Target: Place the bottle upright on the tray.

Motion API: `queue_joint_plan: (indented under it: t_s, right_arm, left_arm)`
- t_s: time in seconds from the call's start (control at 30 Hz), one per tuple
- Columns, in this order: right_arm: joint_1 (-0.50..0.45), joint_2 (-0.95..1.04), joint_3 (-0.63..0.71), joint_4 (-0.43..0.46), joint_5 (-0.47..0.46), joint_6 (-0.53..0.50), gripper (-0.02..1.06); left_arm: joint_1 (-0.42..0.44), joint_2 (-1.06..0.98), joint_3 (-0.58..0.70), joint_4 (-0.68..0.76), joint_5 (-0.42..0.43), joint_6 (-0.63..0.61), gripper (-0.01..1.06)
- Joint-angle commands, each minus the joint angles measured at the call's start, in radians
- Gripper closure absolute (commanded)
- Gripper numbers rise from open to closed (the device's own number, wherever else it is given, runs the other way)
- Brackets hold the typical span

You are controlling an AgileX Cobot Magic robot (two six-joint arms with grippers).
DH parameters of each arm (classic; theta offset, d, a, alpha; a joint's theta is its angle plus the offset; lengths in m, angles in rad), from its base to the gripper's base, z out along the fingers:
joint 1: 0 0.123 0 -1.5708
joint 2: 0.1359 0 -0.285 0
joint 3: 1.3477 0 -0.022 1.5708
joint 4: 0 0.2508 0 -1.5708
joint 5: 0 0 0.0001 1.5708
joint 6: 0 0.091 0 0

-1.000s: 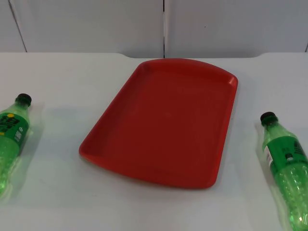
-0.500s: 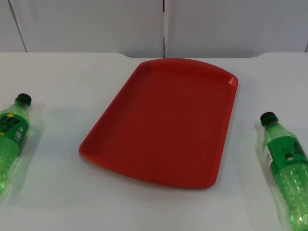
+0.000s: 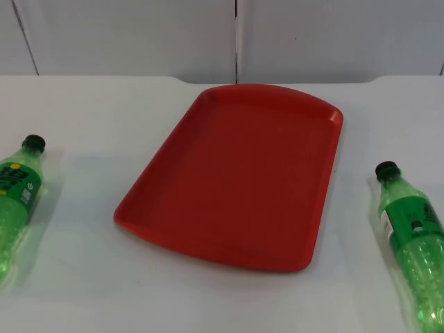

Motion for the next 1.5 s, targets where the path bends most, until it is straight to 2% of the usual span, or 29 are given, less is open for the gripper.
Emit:
queue_joint_plan:
  t_s: [0.0, 0.3, 0.53, 0.63, 0.67, 0.77, 1.07, 1.17, 1.27, 1.47]
  right_arm:
    - [-0.004, -0.004, 0.0, 0.005, -0.006, 0.0, -0.01]
    - [-0.004, -0.004, 0.0, 0.005, -0.006, 0.0, -0.01]
    - [-0.004, -0.004, 0.0, 0.005, -0.006, 0.0, -0.01]
    - [-0.004, -0.004, 0.0, 0.005, -0.006, 0.0, -0.01]
    - [-0.004, -0.004, 0.0, 0.005, -0.006, 0.0, -0.01]
    - [-0.004, -0.004, 0.0, 0.005, -0.006, 0.0, -0.01]
    - [-0.004, -0.004, 0.0, 0.005, -0.006, 0.0, -0.01]
    - [-0.004, -0.004, 0.0, 0.005, -0.006, 0.0, -0.01]
    - [-0.004, -0.004, 0.0, 0.005, -0.006, 0.0, -0.01]
    - [-0.004, -0.004, 0.0, 0.005, -0.006, 0.0, -0.01]
  left_arm:
    - [0.001, 0.045, -0.026, 0.017, 0.021, -0.001, 0.01]
    - [0.001, 0.28, -0.13, -0.002, 0.03, 0.022, 0.01]
    - [0.011, 0.442, -0.219, -0.039, 0.069, 0.045, 0.01]
    - [0.07, 0.511, -0.251, -0.206, 0.102, 0.164, 0.01]
    - [0.07, 0.511, -0.251, -0.206, 0.102, 0.164, 0.01]
    - [0.134, 0.562, -0.253, -0.362, 0.111, 0.262, 0.01]
    - [0.139, 0.649, -0.253, -0.288, 0.111, 0.237, 0.01]
    - [0.139, 0.684, -0.253, -0.223, 0.111, 0.186, 0.01]
    - [0.138, 0.713, -0.251, -0.223, 0.11, 0.167, 0.01]
    - [0.092, 0.76, -0.251, -0.202, 0.076, 0.163, 0.01]
